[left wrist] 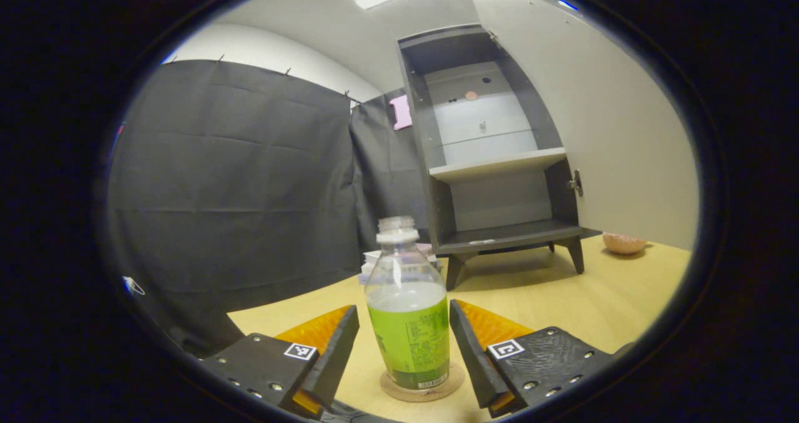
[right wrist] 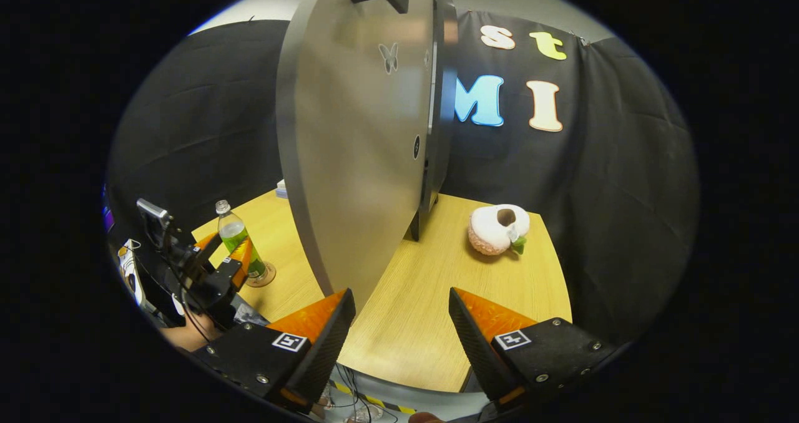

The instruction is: Open the cabinet door with the right hand, grasp the bottle in the cabinet with the left hand and place it on the coaster, then close the cabinet door with the right hand.

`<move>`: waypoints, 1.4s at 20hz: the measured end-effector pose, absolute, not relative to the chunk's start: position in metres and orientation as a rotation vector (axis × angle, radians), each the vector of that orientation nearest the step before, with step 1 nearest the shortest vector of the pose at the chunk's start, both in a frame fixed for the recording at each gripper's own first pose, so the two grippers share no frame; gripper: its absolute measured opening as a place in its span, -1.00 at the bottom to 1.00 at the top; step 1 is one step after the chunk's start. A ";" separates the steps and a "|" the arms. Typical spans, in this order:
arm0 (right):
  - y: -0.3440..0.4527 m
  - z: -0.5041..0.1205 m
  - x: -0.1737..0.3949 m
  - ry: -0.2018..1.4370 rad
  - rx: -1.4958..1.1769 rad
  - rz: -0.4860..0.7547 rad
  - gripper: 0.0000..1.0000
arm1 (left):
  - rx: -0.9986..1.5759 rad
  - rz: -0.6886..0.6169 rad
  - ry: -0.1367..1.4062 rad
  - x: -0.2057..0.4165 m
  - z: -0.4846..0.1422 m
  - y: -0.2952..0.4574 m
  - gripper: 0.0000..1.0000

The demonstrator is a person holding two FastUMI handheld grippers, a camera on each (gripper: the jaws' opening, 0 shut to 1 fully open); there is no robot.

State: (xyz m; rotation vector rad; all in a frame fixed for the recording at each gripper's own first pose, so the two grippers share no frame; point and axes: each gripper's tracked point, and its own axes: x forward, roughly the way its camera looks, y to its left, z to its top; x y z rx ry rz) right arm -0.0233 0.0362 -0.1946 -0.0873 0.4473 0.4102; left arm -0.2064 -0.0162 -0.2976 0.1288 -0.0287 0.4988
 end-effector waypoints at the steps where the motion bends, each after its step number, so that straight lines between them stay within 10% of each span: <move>1: 0.034 -0.194 -0.022 0.444 -0.080 0.404 0.87 | 0.124 0.489 -0.038 -0.210 -0.288 -0.021 0.67; 15: -0.020 -0.124 0.017 0.335 0.129 0.223 0.86 | 0.157 0.346 -0.086 -0.238 -0.094 -0.084 0.73; 28: -0.016 0.035 0.044 0.001 0.126 0.132 0.80 | 0.067 0.127 0.025 -0.186 -0.039 -0.109 0.67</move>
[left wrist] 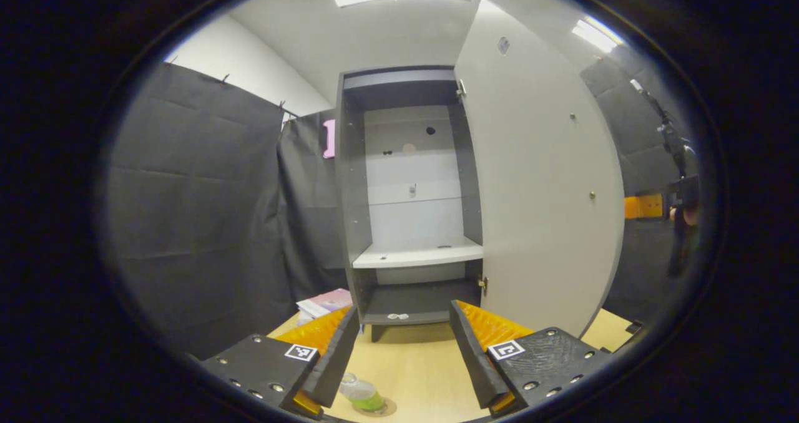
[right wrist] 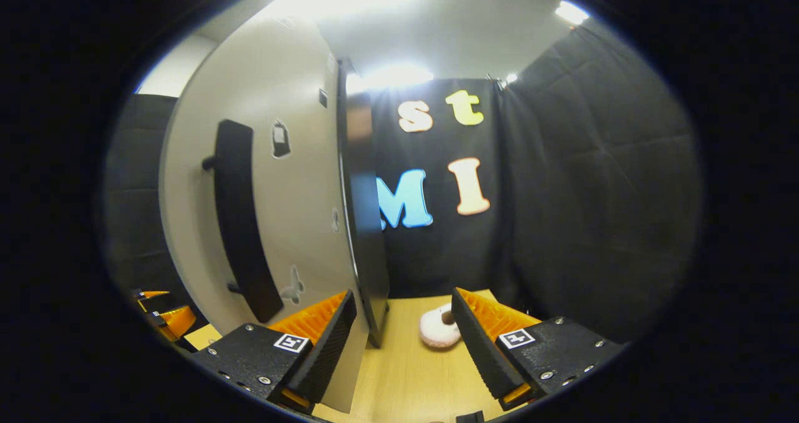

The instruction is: Open the cabinet door with the right hand, grasp the bottle in the cabinet with the left hand and place it on the coaster, then close the cabinet door with the right hand.

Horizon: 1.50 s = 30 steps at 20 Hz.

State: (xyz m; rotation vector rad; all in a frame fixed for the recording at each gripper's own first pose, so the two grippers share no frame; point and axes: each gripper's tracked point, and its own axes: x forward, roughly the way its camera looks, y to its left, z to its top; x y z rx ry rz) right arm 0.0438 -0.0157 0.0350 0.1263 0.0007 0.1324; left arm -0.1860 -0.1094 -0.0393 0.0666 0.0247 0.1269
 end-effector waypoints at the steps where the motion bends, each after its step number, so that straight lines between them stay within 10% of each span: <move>1: -0.009 0.046 0.042 -0.031 0.106 0.138 0.80 | 0.065 0.135 0.034 -0.183 -0.037 -0.101 0.67; 30: 0.077 0.045 0.031 0.001 0.245 -0.084 0.87 | 0.060 0.038 0.059 -0.070 -0.029 0.047 0.75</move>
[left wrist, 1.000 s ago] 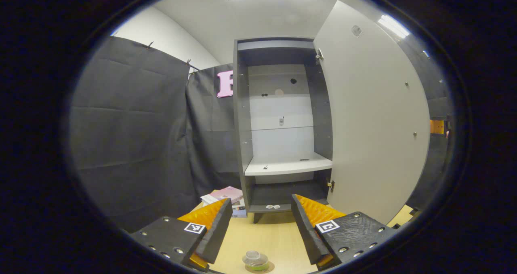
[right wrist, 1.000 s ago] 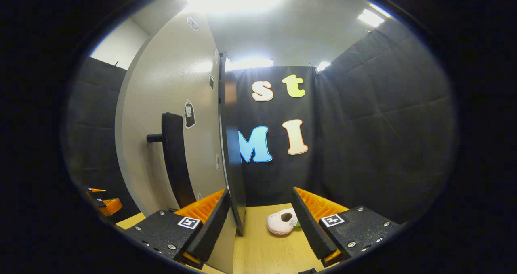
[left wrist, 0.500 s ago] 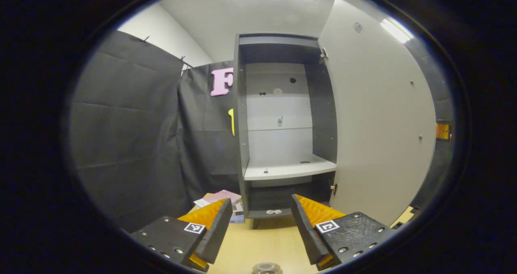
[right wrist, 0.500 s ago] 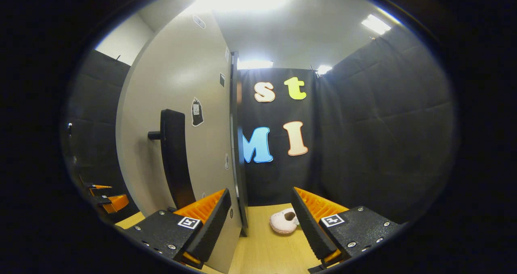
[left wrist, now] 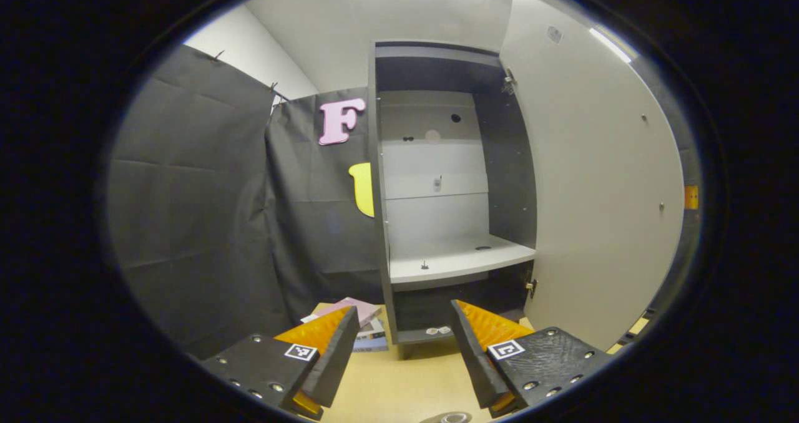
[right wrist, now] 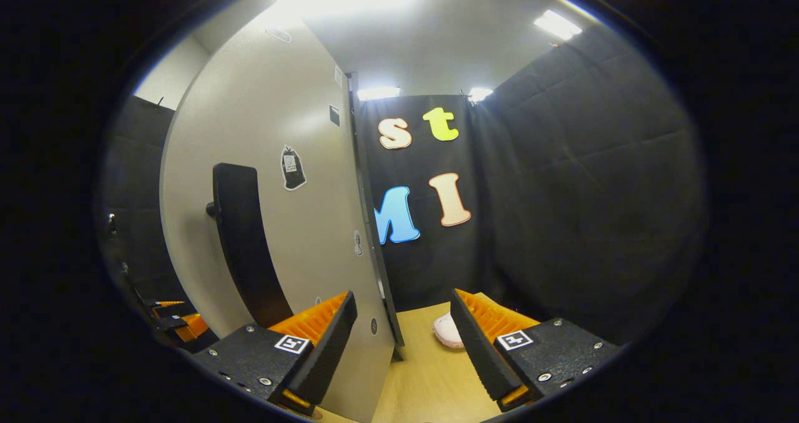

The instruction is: Open the cabinet door with the right hand, grasp the bottle in the cabinet with the left hand and place it on the coaster, then close the cabinet door with the right hand.

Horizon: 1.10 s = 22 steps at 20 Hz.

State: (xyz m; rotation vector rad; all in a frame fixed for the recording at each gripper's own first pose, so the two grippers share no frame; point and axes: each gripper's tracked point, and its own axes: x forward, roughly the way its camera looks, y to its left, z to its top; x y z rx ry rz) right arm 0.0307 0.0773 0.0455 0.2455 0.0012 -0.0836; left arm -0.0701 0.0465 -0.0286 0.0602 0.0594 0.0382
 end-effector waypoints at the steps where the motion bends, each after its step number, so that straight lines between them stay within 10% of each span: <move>1: 0.084 0.045 0.033 0.008 0.257 -0.076 0.87 | 0.058 0.043 0.069 -0.068 -0.032 0.051 0.73; 22: 0.194 0.049 0.086 0.022 0.243 0.150 0.89 | 0.130 0.047 0.018 -0.044 0.002 0.059 0.75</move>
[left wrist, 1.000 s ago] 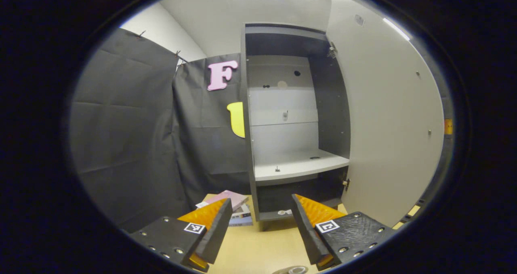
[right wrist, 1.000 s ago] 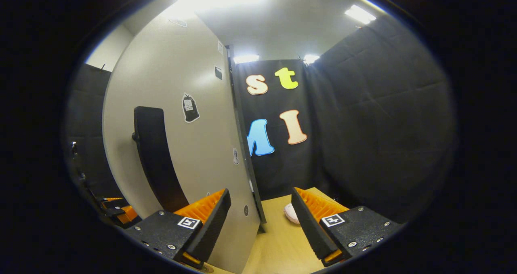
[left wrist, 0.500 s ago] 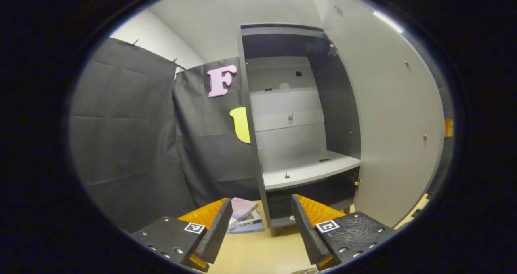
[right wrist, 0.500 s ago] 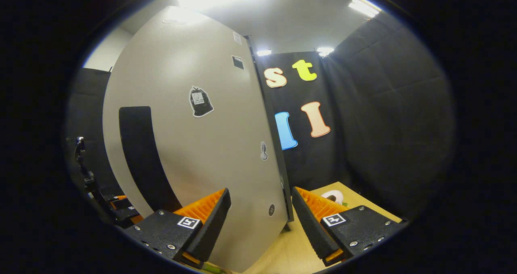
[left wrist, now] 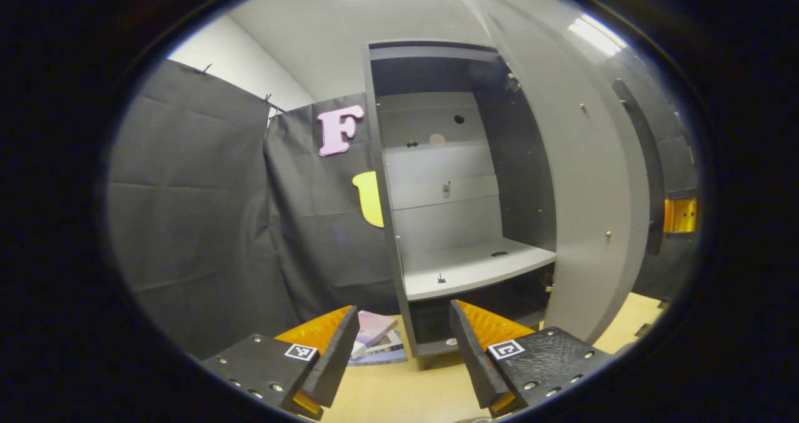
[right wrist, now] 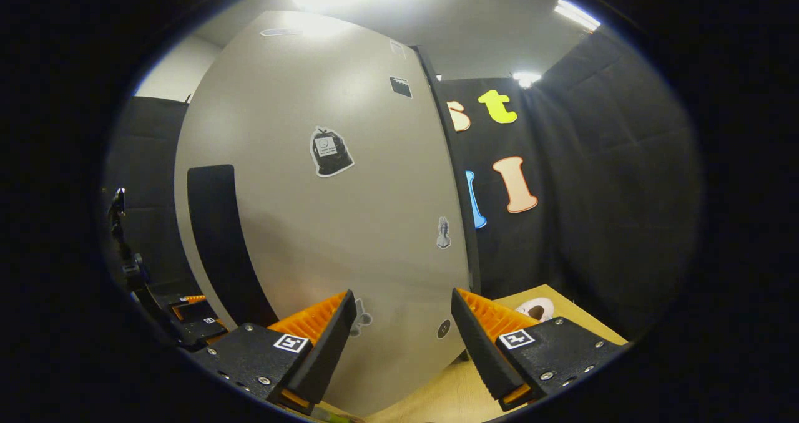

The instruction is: Open the cabinet door with the right hand, grasp the bottle in the cabinet with the left hand and place it on the coaster, then close the cabinet door with the right hand.

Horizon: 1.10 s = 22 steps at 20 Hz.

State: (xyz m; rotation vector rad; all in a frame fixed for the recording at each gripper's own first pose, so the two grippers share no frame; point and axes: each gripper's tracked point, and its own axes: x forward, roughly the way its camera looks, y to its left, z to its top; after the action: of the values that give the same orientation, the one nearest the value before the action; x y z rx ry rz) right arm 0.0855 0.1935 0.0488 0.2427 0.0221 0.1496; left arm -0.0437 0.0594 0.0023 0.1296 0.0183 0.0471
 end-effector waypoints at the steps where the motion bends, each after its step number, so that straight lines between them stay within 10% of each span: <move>1: 0.193 0.048 0.084 0.025 0.241 0.150 0.89 | 0.129 0.045 0.018 -0.045 0.002 0.058 0.71; 22: 0.198 0.035 0.062 0.045 0.223 0.162 0.89 | 0.089 0.016 -0.014 -0.073 0.008 0.050 0.75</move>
State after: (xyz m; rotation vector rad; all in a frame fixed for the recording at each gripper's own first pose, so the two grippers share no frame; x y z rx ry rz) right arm 0.0618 0.1984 0.0348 0.2233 0.0446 0.1615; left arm -0.0728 0.0498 0.0082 0.0891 -0.0138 0.0163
